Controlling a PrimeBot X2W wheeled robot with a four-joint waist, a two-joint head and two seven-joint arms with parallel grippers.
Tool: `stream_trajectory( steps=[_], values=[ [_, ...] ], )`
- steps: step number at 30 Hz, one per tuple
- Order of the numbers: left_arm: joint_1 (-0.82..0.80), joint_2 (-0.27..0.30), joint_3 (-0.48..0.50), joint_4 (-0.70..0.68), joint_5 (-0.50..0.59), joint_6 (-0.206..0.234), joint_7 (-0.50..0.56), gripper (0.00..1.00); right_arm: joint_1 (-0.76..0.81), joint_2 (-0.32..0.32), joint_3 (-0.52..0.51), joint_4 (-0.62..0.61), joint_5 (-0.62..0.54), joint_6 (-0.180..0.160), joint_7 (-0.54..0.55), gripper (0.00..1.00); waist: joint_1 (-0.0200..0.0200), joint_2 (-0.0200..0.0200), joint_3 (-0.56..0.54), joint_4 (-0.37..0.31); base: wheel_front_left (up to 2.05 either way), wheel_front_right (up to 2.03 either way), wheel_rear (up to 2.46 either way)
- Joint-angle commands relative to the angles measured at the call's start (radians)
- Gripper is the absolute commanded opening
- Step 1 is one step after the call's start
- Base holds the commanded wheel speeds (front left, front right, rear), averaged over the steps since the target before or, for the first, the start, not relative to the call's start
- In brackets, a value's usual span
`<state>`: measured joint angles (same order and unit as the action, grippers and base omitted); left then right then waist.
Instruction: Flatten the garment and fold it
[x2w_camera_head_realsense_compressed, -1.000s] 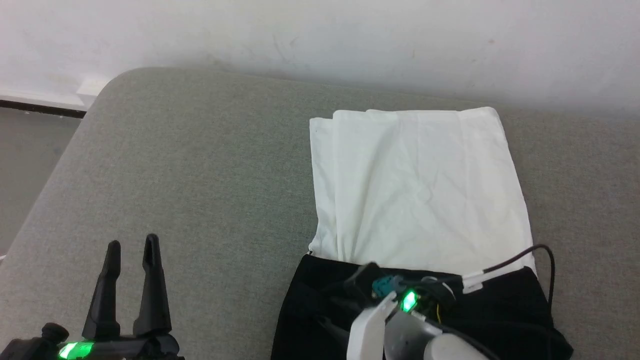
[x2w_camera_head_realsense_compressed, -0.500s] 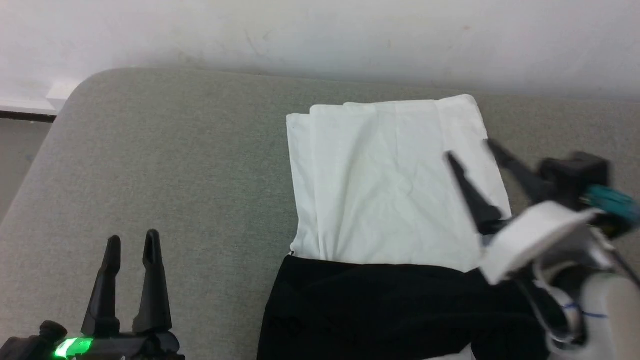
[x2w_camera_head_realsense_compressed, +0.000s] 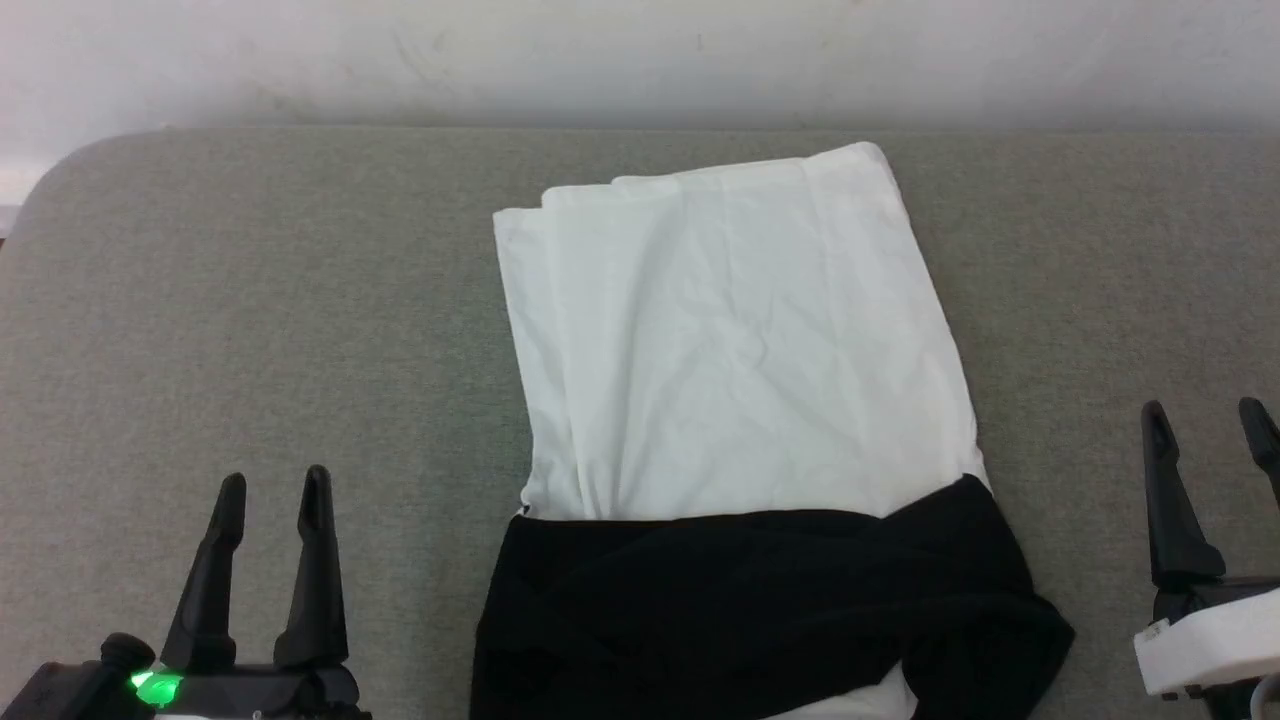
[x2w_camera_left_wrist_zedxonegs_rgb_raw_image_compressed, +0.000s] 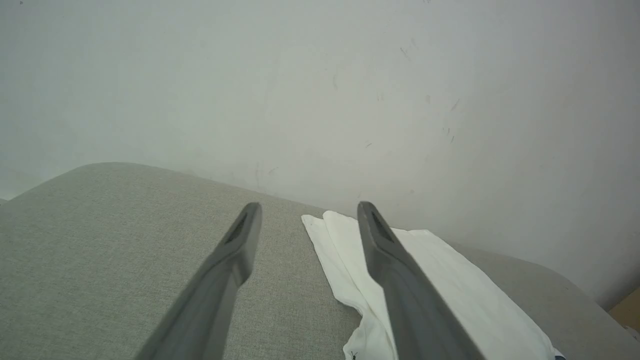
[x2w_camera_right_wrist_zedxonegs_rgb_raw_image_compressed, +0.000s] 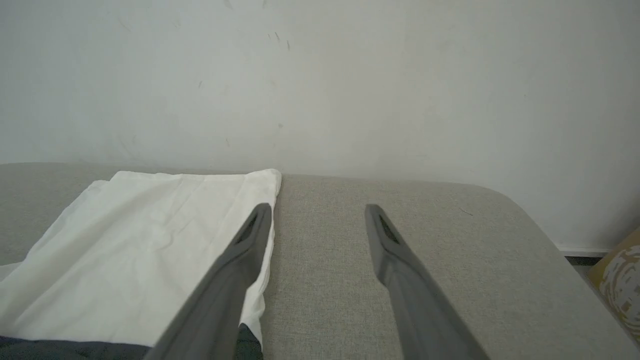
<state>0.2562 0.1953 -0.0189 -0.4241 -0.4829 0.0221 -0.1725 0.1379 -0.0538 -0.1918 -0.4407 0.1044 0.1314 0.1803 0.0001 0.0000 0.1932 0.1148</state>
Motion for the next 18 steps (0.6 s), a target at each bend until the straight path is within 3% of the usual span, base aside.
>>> stream_trajectory(
  steps=[1,5,9,18],
  values=[
    [-0.012,0.007,0.003,0.002,0.008,0.009,-0.005,1.00,0.010,0.003,0.000,0.009,0.020,-0.001,-0.019,1.00,-0.0001,0.0000,0.014,-0.024,0.00,0.00,0.00],
    [-0.035,0.033,0.002,-0.009,0.021,0.005,0.015,1.00,0.002,0.003,-0.001,0.011,0.032,-0.001,-0.043,1.00,-0.0001,0.0000,0.027,-0.040,0.00,0.00,0.00],
    [-0.116,0.093,0.001,-0.022,0.052,-0.008,0.074,1.00,-0.025,0.003,-0.005,-0.007,0.027,-0.001,-0.046,1.00,-0.0001,0.0000,0.064,-0.044,0.00,0.00,0.00],
    [-0.551,0.234,-0.026,0.055,0.034,-0.062,0.348,1.00,-0.098,0.003,0.019,-0.025,0.010,-0.001,-0.046,1.00,-0.0001,0.0000,0.213,-0.042,0.00,0.00,0.00]
  ],
)
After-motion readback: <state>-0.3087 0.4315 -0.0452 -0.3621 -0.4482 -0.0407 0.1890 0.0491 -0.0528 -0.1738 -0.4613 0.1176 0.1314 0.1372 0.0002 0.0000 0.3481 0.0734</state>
